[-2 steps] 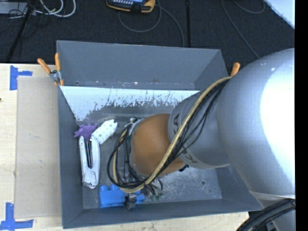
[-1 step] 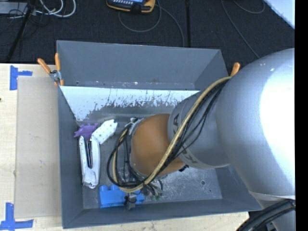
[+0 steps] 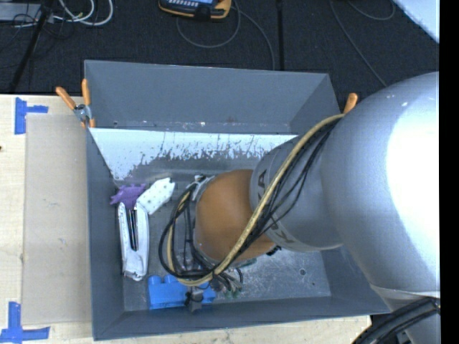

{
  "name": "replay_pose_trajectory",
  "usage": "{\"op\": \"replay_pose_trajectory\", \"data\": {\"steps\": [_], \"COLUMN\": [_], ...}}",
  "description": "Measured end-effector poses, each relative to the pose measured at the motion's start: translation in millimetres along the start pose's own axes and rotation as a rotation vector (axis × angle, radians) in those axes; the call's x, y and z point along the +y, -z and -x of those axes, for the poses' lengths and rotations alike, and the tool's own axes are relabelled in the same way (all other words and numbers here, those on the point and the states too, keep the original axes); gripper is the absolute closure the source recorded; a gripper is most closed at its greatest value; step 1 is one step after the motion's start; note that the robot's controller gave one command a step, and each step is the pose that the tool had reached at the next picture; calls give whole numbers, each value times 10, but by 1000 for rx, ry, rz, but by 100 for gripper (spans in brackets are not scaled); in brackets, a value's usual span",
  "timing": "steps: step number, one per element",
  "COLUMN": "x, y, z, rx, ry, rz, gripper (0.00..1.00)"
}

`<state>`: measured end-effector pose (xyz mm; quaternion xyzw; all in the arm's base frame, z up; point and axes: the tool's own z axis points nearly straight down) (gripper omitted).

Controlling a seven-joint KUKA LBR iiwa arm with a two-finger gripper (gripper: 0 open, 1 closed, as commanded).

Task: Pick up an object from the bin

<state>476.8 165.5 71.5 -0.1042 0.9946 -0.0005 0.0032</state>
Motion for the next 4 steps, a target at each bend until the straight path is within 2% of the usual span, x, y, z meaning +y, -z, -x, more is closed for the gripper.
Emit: {"op": "replay_pose_trajectory", "data": {"steps": [4], "x": [2], "y": [0], "z": [-1], "rx": [0], "ry": [-3], "rz": [0], "gripper": [100]}}
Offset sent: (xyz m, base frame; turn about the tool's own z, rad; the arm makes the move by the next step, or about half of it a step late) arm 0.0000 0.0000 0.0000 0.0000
